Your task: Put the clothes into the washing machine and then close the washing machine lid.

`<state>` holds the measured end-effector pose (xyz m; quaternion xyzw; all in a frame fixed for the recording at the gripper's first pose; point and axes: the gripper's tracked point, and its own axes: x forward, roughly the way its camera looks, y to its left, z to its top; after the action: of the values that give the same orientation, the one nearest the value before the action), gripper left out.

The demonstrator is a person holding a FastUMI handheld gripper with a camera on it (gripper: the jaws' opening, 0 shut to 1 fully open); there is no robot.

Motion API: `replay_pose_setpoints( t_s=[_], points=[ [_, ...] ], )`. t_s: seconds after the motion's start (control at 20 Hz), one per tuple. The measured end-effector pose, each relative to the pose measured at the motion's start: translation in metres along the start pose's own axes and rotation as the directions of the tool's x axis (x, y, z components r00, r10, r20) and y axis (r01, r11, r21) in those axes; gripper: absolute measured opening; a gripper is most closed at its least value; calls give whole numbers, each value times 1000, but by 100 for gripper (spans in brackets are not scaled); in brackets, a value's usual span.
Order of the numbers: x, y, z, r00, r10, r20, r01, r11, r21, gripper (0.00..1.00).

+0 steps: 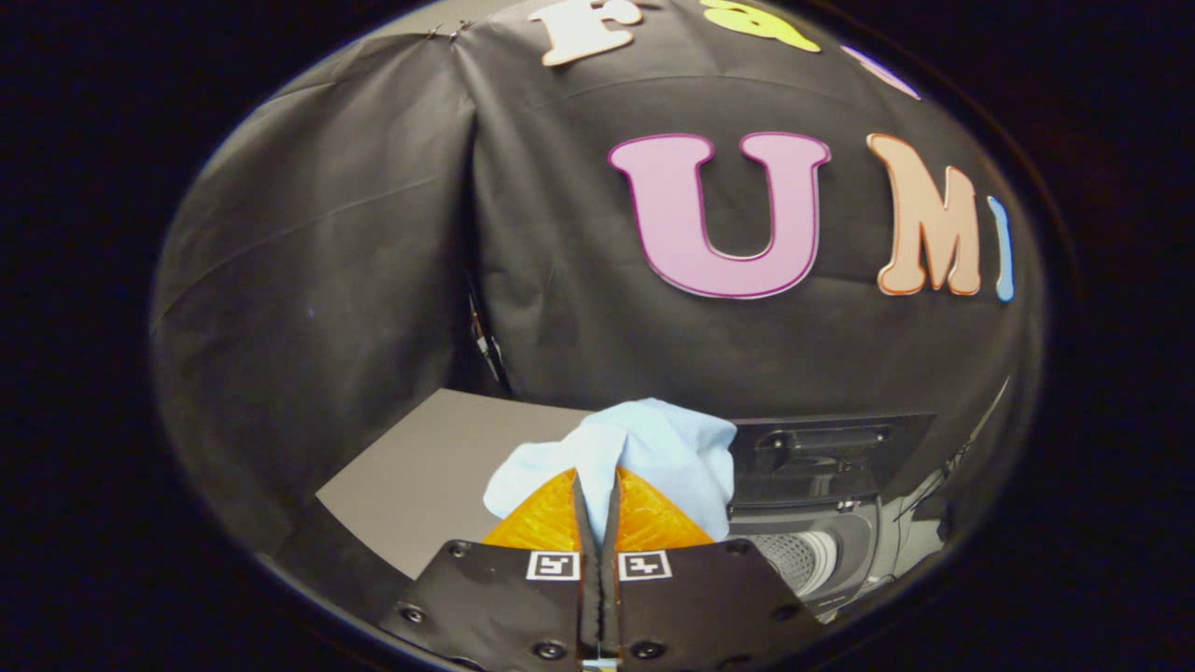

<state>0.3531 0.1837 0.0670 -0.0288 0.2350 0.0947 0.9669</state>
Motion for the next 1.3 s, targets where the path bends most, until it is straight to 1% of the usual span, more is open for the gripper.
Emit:
replay_pose_setpoints(
  t_s=[0.25, 0.4, 0.5, 0.75, 0.95, 1.15, 1.3],
  points=[
    [-25, -70, 10, 994, -100, 46, 99, 995, 19, 1],
    [-34, -112, 6, 984, -169, 49, 168, 986, 21, 1],
    [-32, -138, -3, 977, -206, 46, 206, 978, 23, 1],
    [-10, -178, -39, 976, -218, 26, 217, 975, 38, 1],
    [20, -206, -89, 974, -225, -33, 226, 973, 38, 1],
    [48, -226, -146, 967, -227, -113, 235, 970, 66, 1],
    [63, -237, -174, 964, -222, -144, 231, 972, 48, 1]
  ],
)
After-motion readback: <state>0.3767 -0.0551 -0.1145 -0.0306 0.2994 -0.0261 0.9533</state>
